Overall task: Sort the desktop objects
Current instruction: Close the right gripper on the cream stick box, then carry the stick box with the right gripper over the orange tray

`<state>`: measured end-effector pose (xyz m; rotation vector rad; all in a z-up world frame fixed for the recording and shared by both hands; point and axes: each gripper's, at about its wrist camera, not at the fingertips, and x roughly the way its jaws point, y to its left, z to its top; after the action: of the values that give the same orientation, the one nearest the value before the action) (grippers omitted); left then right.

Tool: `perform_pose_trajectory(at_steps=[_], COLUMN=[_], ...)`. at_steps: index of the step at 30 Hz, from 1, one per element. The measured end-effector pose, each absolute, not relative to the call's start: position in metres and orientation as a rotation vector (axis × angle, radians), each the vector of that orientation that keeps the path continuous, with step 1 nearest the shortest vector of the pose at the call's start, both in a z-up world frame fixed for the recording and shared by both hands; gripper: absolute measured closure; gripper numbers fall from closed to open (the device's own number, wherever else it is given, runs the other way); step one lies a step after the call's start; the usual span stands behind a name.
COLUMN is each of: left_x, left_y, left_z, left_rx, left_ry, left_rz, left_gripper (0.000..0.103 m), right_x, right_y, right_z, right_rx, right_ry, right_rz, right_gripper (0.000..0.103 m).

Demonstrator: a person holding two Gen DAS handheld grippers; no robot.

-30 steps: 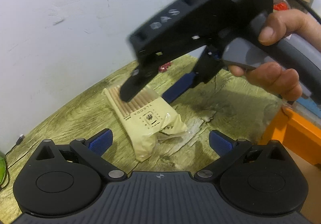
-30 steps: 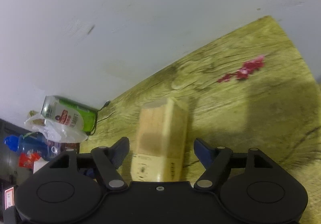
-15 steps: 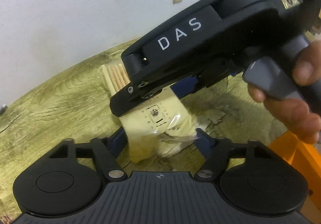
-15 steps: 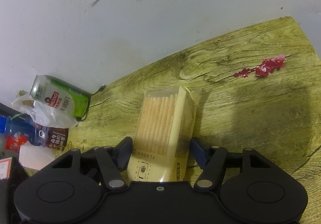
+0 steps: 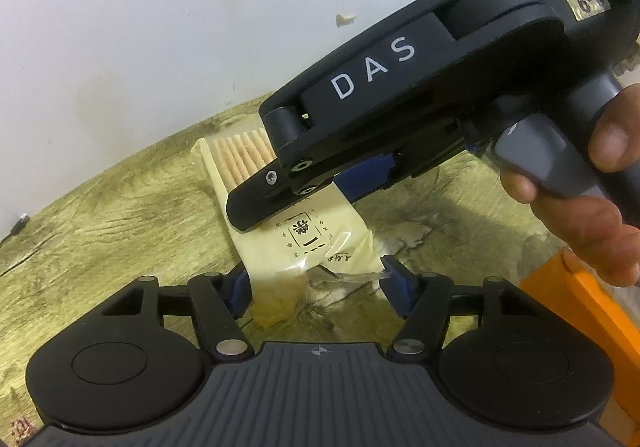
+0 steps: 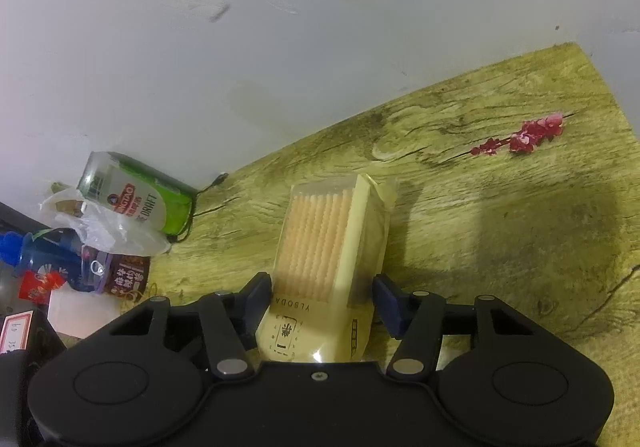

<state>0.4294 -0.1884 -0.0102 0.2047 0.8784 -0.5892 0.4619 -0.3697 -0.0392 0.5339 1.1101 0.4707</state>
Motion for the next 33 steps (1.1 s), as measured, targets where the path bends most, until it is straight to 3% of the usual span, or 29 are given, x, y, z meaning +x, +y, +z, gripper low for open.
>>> perform_pose_trajectory(at_steps=[19, 33], left_x=[0.302, 0.193], left_y=[-0.190, -0.213], left_z=[0.064, 0.054], left_rx=[0.200, 0.169], left_ry=[0.770, 0.783], left_rz=[-0.601, -0.660], left_gripper=[0.039, 0.039], right_x=[0.345, 0.229], right_y=[-0.366, -0.381], right_z=[0.048, 0.056], right_rx=[0.474, 0.410], right_ry=[1.009, 1.009], right_rz=[0.510, 0.475], right_gripper=[0.050, 0.049])
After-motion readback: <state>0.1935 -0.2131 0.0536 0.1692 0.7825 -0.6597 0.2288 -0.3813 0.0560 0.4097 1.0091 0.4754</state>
